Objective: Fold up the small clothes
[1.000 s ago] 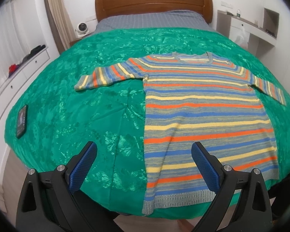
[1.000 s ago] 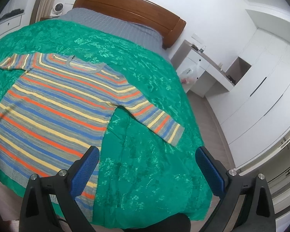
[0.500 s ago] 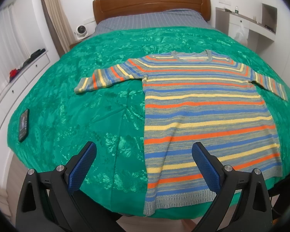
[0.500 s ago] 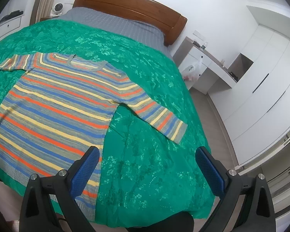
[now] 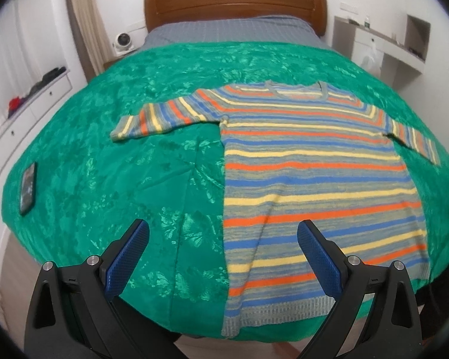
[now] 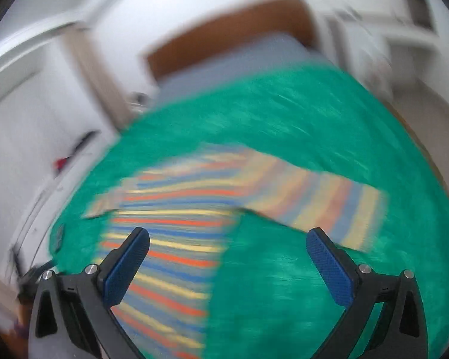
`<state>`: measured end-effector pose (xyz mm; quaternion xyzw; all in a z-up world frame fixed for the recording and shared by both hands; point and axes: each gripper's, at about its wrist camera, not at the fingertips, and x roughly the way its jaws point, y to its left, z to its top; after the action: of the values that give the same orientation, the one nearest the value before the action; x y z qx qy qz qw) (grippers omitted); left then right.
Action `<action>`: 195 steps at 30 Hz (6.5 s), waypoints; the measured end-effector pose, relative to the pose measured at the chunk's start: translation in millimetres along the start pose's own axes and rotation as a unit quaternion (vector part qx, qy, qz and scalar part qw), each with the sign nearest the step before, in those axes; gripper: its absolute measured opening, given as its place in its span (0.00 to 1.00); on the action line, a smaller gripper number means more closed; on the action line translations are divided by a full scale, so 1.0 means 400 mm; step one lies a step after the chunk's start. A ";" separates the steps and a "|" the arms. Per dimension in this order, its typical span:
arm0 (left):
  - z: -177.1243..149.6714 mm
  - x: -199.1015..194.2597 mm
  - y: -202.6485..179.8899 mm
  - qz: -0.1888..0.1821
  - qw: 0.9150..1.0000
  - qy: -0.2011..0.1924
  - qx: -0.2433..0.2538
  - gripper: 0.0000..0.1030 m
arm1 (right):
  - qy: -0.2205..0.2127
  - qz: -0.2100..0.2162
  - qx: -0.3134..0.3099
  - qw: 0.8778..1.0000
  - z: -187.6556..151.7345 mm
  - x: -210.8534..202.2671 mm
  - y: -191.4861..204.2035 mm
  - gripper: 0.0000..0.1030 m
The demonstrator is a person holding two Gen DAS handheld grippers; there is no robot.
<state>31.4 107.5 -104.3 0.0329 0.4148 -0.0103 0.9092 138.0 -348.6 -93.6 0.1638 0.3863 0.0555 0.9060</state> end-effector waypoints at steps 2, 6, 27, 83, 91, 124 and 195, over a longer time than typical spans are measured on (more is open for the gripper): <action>-0.005 0.008 0.009 -0.004 1.000 0.008 -0.012 0.97 | 0.010 -0.050 0.067 0.996 0.017 0.034 -0.151 1.00; -0.016 0.030 0.019 -0.008 0.999 0.028 -0.023 0.97 | 0.018 -0.029 0.243 0.969 0.000 0.091 -0.363 0.89; -0.033 0.225 0.139 0.087 0.993 0.014 -0.079 0.97 | 0.013 -0.042 0.087 0.995 0.274 0.183 -0.052 0.04; -0.091 0.294 0.194 0.080 0.990 0.025 -0.117 1.00 | 0.199 0.020 -0.200 0.959 0.169 0.693 0.675 0.45; -0.089 0.300 0.203 0.068 0.990 0.028 -0.121 1.00 | 0.288 -0.003 -0.118 0.950 0.196 0.946 0.723 0.44; -0.091 0.296 0.204 0.065 0.990 0.027 -0.121 1.00 | 0.237 0.082 -0.030 0.968 0.182 0.801 0.592 0.54; -0.099 0.296 0.181 0.100 0.988 0.008 -0.118 1.00 | 0.129 -0.129 -0.008 0.983 0.330 0.762 0.071 0.36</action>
<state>82.3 183.4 -215.8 -0.0329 0.4146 0.1298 0.9001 445.4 -286.0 -206.3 0.0968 0.5177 -0.0380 0.8492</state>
